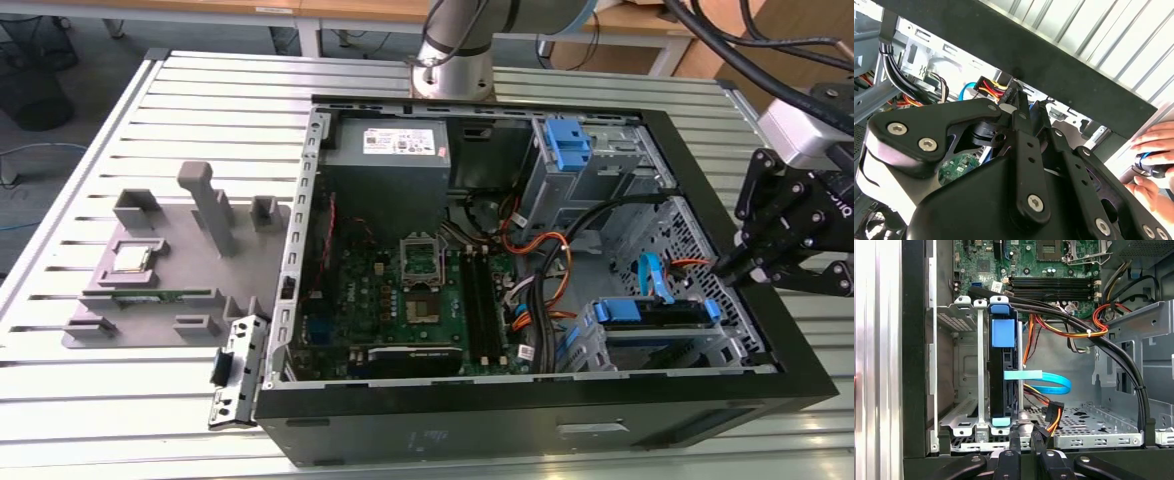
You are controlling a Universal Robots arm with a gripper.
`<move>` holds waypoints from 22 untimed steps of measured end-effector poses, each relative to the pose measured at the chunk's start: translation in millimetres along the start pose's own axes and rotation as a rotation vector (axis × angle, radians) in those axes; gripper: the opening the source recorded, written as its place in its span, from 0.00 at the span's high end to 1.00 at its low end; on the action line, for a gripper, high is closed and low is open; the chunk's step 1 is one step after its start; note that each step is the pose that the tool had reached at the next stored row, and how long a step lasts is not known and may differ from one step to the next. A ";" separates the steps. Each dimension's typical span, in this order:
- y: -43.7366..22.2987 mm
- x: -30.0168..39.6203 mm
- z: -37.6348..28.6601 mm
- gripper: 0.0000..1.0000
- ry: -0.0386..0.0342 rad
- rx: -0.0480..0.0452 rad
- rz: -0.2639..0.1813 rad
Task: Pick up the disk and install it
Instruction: 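Insert the second disk wire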
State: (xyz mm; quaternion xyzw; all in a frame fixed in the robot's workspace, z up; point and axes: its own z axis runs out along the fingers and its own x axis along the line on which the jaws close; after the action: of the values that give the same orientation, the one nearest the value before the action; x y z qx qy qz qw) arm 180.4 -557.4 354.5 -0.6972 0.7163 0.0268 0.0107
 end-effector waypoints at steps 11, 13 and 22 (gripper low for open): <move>-0.7 0.0 1.1 0.77 -0.0014 -0.0394 0.002; -0.8 0.0 1.2 0.77 -0.0016 -0.0394 0.002; -0.6 -0.6 -9.7 0.77 -0.0015 -0.0399 0.002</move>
State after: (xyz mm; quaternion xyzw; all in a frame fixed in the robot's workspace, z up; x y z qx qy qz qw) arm 181.2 -557.3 364.2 -0.6965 0.7164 0.0416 -0.0027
